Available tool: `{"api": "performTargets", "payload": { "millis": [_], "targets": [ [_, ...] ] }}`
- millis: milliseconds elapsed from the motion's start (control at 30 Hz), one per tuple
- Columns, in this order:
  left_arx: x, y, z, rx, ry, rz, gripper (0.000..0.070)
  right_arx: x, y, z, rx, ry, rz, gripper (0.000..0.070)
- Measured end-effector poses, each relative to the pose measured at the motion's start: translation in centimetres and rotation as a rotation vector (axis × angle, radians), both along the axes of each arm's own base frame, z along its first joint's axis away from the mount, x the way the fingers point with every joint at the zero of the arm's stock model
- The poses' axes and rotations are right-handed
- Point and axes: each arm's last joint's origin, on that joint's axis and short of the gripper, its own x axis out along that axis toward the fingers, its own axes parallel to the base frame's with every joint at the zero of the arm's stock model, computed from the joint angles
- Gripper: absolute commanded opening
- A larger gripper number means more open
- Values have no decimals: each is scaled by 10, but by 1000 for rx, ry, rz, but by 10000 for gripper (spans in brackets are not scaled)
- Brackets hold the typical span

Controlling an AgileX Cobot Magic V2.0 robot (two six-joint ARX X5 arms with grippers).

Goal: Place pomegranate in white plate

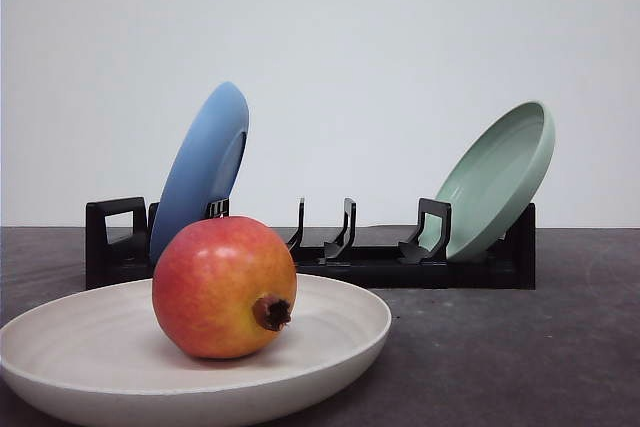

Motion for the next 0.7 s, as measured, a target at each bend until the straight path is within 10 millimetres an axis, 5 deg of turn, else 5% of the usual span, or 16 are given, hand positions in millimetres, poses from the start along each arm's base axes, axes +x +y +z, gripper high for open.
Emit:
{"api": "performTargets", "payload": {
  "millis": [700],
  "targets": [
    [0, 0, 0, 0, 0, 0, 0, 1, -12, 0, 50, -4, -139, 8]
  ]
}}
